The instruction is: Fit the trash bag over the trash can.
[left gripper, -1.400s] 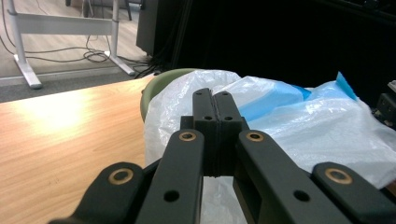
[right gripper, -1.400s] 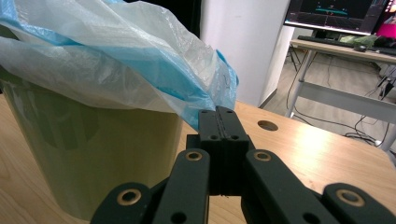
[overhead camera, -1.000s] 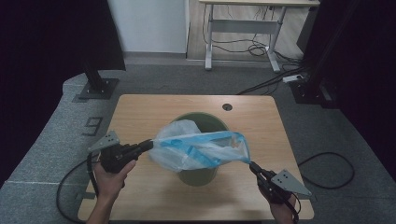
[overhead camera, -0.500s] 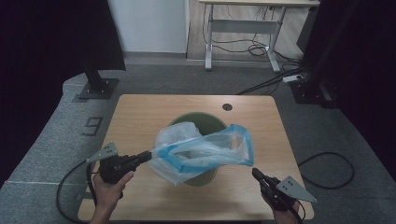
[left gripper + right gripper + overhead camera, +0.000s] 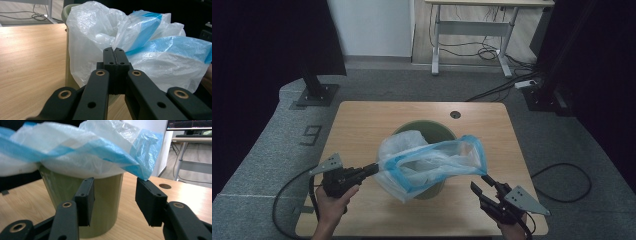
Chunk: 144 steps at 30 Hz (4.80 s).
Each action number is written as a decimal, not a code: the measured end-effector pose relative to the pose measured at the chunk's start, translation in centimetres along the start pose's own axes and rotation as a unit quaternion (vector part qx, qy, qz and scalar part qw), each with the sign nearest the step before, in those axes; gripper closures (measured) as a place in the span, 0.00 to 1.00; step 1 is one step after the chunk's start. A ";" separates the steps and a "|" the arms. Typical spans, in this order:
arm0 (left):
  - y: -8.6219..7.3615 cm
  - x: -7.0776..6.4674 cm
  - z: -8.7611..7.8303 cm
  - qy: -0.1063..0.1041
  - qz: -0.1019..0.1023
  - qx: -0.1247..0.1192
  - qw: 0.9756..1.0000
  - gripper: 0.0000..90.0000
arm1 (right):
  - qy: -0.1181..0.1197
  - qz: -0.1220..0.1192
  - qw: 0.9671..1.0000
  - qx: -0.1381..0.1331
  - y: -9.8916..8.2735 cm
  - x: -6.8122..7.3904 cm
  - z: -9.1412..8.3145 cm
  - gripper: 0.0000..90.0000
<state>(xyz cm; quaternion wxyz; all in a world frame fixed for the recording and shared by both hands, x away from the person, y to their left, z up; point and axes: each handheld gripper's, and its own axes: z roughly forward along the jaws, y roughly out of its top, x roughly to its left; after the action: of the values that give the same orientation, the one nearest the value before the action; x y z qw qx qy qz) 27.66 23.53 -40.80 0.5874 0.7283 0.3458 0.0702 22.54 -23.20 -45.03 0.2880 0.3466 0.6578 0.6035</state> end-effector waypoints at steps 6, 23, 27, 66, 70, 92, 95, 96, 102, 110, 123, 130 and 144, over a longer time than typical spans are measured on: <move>0.1 0.1 0.0 0.000 -0.001 0.000 1.000 1.00 | -0.010 0.024 1.000 0.004 0.6 -0.9 0.9 0.50; 0.6 -0.5 0.2 -0.005 0.007 -0.005 1.000 1.00 | 0.026 0.010 0.999 -0.026 3.2 -0.4 1.6 0.58; 0.8 -0.5 0.2 -0.007 0.009 -0.005 1.000 1.00 | 0.026 0.008 0.999 -0.035 4.2 -0.4 2.5 0.61; 0.7 -1.1 1.0 -0.020 0.009 -0.007 1.000 1.00 | 0.071 0.023 0.996 0.040 5.3 4.2 6.1 0.60; 0.8 -1.0 1.0 -0.017 0.010 -0.010 1.000 1.00 | 0.074 0.016 0.996 0.045 5.0 4.0 6.3 0.92; -1.9 0.3 0.1 0.000 -0.007 -0.007 1.000 1.00 | 0.083 -0.054 0.994 0.055 0.5 2.1 3.0 0.98; -2.2 0.7 -0.1 0.006 -0.010 -0.005 1.000 1.00 | 0.078 -0.047 0.994 0.068 -0.2 1.6 3.6 0.98; -2.3 0.8 -0.1 0.006 -0.013 -0.006 1.000 1.00 | 0.079 -0.042 0.994 0.070 -0.5 1.5 3.9 0.98; -2.8 1.2 0.6 0.019 -0.005 0.008 1.000 0.99 | 0.081 -0.024 0.994 0.063 -1.0 1.2 4.7 0.99; -3.6 1.6 2.1 0.021 -0.015 0.016 1.000 0.99 | 0.083 -0.032 0.994 0.065 -1.1 1.2 5.2 0.99; -1.9 0.1 0.6 0.064 0.014 -0.005 0.998 0.60 | 0.072 -0.030 0.995 0.055 -1.0 1.3 5.1 0.99; 0.5 -1.8 -2.1 0.044 0.043 -0.036 0.997 0.50 | 0.069 -0.036 0.996 0.054 -0.4 1.4 4.8 0.99; 4.6 -4.9 1.7 -0.002 0.105 0.035 0.994 0.43 | 0.069 -0.041 0.995 0.060 -0.4 1.5 4.9 0.99</move>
<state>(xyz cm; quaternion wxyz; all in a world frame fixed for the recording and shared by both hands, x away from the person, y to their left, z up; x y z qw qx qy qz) 26.75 18.98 -35.60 0.5517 0.7808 0.2686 0.1175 25.53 -19.13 -45.85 0.2453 0.2937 0.7247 0.5730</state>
